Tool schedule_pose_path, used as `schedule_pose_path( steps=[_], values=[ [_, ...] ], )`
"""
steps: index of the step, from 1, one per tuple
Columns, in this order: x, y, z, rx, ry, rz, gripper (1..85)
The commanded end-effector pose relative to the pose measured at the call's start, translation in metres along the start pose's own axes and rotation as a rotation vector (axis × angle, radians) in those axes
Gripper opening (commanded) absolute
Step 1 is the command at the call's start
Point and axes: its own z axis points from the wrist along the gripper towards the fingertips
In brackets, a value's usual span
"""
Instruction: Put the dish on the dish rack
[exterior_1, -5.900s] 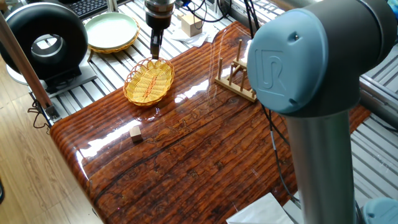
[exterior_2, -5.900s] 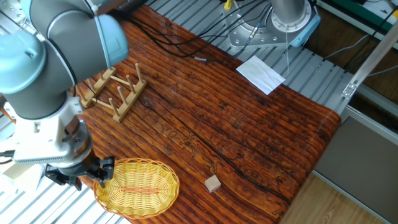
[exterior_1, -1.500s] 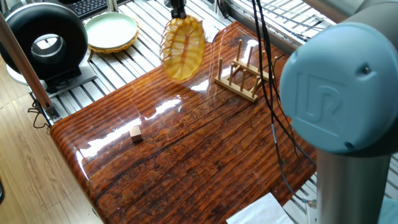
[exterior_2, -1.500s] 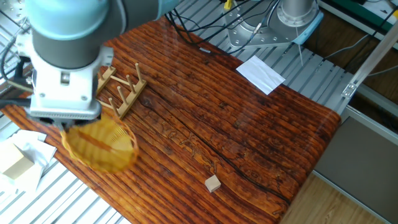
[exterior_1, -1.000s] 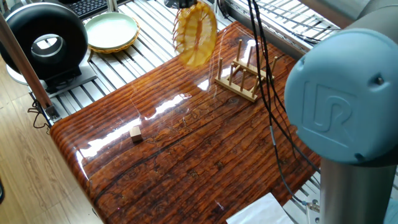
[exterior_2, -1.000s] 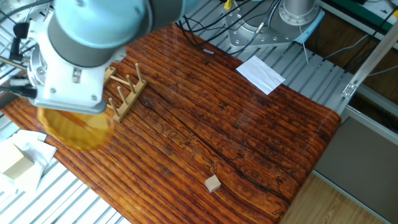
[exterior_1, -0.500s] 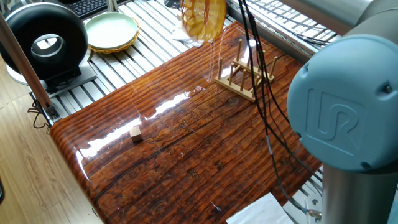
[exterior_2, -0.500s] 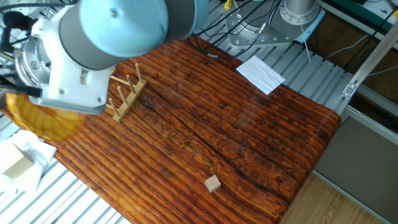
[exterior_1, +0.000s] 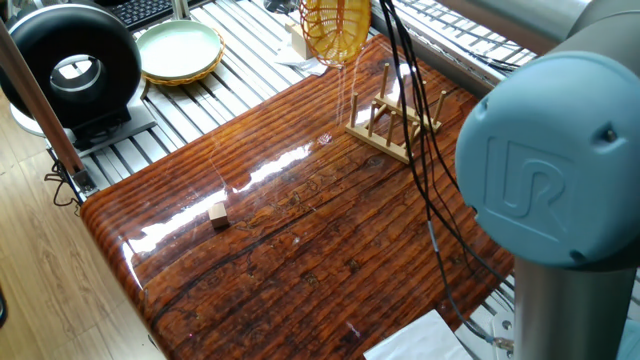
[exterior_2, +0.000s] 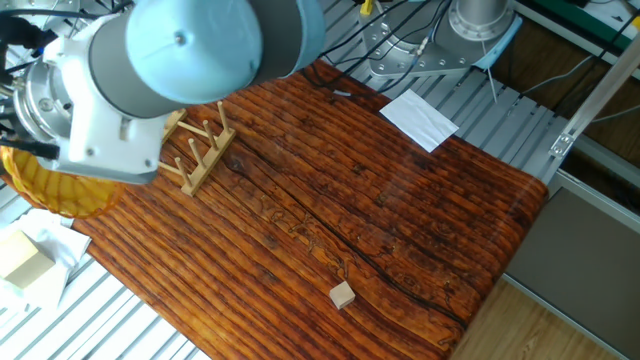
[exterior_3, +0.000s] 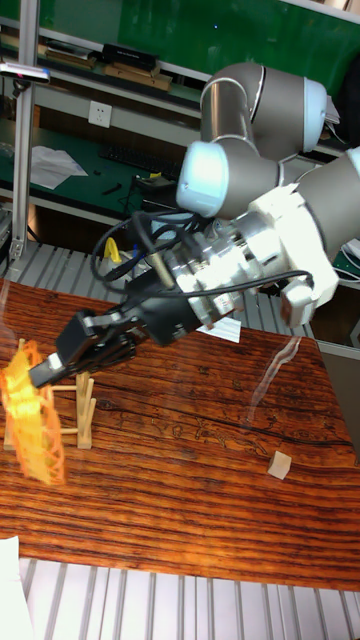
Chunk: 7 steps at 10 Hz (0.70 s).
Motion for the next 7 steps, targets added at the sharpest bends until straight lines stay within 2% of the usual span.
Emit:
schedule_pose_path(
  steps=[1,2,3,4,6,7],
  values=[
    [0.019,-0.004,0.013,0.017,0.058,-0.011,1.0],
    [0.020,-0.002,0.011,0.006,0.066,-0.024,1.0],
    [0.015,0.025,0.009,-0.095,0.049,-0.020,1.0],
    [0.006,0.046,0.005,-0.173,0.020,-0.010,1.0],
    [-0.008,0.078,-0.004,-0.288,-0.016,0.010,1.0],
    [-0.015,0.091,-0.010,-0.328,-0.029,0.026,1.0]
  ],
)
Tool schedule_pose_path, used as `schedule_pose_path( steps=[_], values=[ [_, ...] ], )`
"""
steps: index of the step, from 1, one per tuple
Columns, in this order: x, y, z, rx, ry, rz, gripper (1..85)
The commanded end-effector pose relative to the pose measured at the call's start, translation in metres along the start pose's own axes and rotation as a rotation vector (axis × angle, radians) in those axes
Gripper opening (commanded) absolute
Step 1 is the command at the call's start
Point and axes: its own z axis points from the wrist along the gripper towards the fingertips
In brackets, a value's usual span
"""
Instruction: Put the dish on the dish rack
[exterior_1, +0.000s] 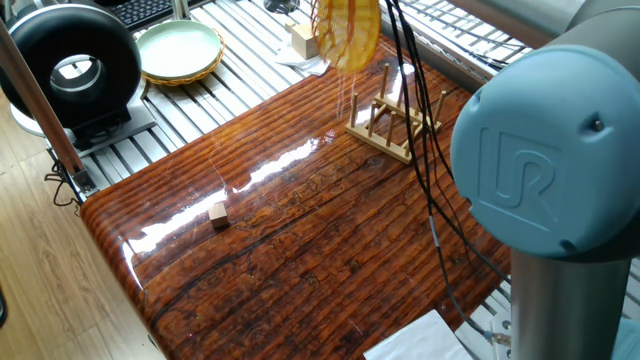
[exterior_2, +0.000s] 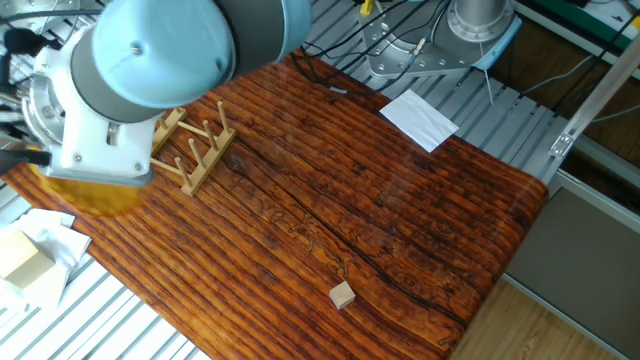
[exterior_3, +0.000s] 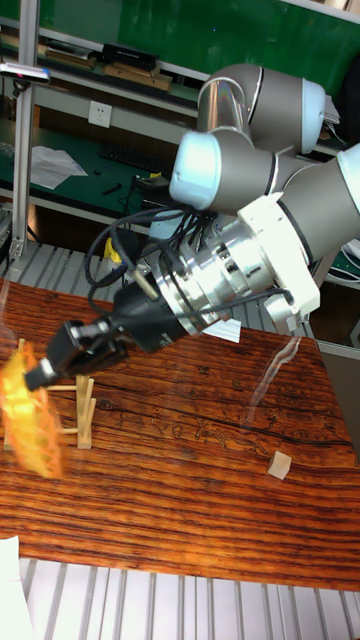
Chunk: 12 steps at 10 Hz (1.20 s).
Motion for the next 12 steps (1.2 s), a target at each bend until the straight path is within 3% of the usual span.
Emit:
schedule_pose_path(
  steps=[1,2,4,5,7,11,12],
  values=[
    [-0.014,0.046,-0.008,-0.154,-0.040,0.035,1.0],
    [-0.015,0.049,-0.011,-0.164,-0.044,0.044,1.0],
    [-0.016,0.065,-0.017,-0.220,-0.045,0.067,1.0],
    [-0.016,0.066,-0.017,-0.224,-0.044,0.065,1.0],
    [-0.016,0.060,-0.016,-0.195,-0.042,0.058,1.0],
    [-0.014,0.063,-0.024,-0.179,-0.024,0.070,1.0],
    [-0.010,0.052,-0.024,-0.136,-0.012,0.057,1.0]
  ],
)
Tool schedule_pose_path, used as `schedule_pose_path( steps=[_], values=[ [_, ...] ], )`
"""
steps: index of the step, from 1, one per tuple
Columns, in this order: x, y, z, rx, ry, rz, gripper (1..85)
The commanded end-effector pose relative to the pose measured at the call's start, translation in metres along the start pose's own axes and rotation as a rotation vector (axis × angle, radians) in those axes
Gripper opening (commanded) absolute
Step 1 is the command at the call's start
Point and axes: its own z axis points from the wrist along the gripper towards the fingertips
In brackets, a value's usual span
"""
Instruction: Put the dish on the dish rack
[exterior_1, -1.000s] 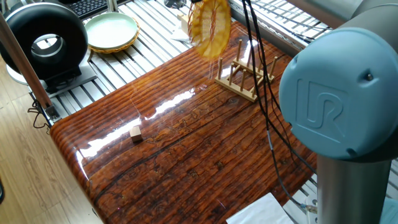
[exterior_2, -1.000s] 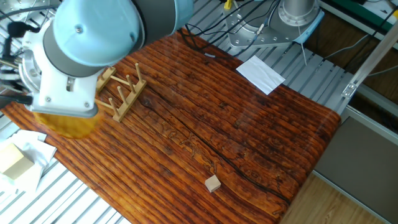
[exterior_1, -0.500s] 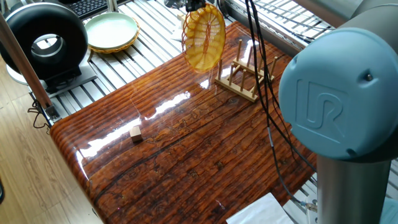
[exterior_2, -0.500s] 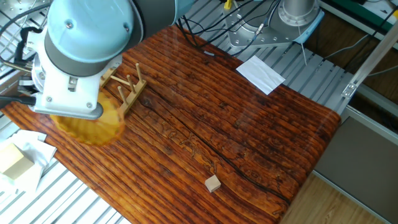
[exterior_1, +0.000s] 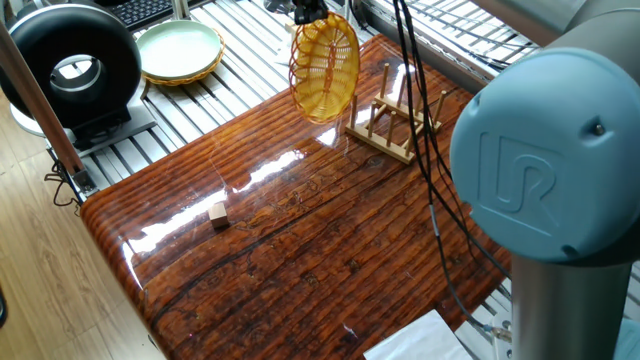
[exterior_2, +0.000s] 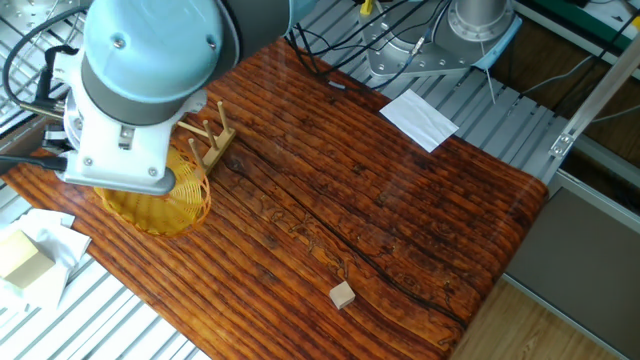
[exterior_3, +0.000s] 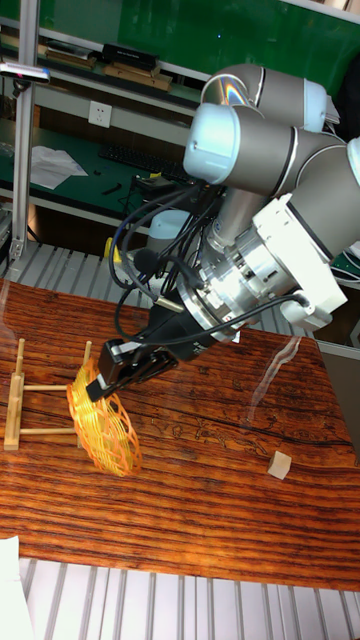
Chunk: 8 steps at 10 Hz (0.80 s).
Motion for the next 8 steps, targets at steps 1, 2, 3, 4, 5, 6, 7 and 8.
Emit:
schedule_pose_path(
  steps=[1,2,3,4,5,6,7,8],
  values=[
    [0.007,-0.016,-0.005,0.074,0.025,-0.031,1.0],
    [0.010,-0.026,-0.007,0.112,0.037,-0.069,1.0],
    [0.011,-0.035,-0.009,0.150,0.042,-0.088,1.0],
    [0.011,-0.037,-0.012,0.162,0.040,-0.091,1.0],
    [0.011,-0.043,-0.014,0.184,0.040,-0.097,1.0],
    [0.011,-0.043,-0.014,0.187,0.042,-0.099,1.0],
    [0.012,-0.044,-0.015,0.190,0.047,-0.100,1.0],
    [0.014,-0.044,-0.015,0.190,0.053,-0.100,1.0]
  ],
)
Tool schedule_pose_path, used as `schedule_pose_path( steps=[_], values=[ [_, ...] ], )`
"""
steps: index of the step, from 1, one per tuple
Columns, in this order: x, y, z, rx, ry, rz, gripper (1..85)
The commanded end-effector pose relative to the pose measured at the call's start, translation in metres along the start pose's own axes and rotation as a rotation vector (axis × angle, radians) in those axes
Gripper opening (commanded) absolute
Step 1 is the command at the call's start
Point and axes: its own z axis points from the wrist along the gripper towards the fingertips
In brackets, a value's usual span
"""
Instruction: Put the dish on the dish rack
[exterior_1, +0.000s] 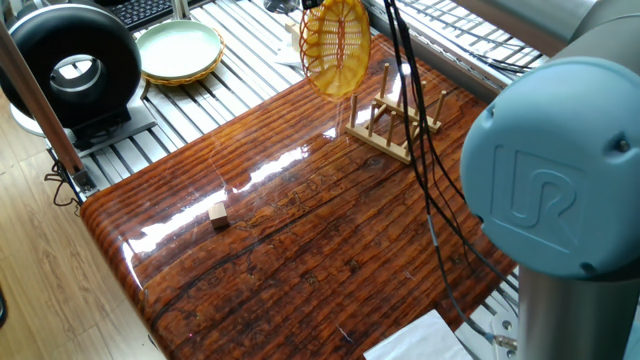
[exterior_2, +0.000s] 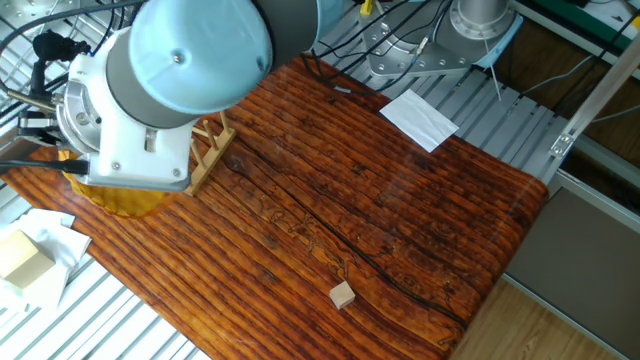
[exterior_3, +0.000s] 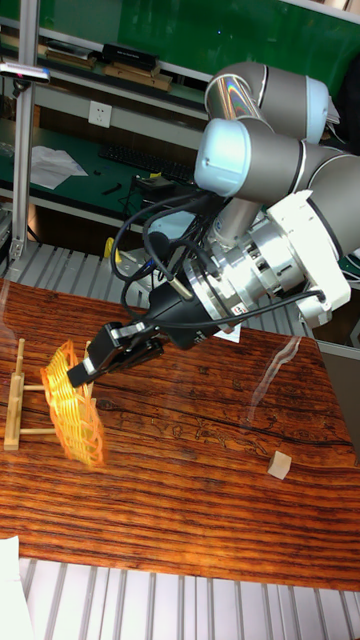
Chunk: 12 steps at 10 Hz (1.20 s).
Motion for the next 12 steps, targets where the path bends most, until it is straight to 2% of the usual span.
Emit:
schedule_pose_path(
  steps=[1,2,3,4,5,6,7,8,9,10,11,12],
  values=[
    [0.002,-0.003,-0.001,0.011,0.004,-0.008,1.0],
    [-0.001,0.001,-0.002,0.002,-0.005,-0.006,1.0],
    [-0.008,0.011,-0.004,-0.024,-0.025,0.001,1.0],
    [-0.019,0.014,-0.006,-0.020,-0.051,-0.013,1.0],
    [-0.029,0.014,-0.008,-0.001,-0.075,-0.035,1.0],
    [-0.033,0.010,-0.011,0.034,-0.080,-0.048,1.0],
    [-0.029,0.003,-0.012,0.065,-0.061,-0.048,1.0],
    [-0.020,0.001,-0.010,0.070,-0.033,-0.033,1.0],
    [-0.010,0.005,-0.007,0.052,0.001,-0.003,1.0],
    [0.005,0.018,-0.005,0.000,0.058,0.057,1.0],
    [0.019,0.026,-0.003,-0.036,0.113,0.095,1.0],
    [0.028,0.031,-0.001,-0.065,0.140,0.118,1.0]
  ],
)
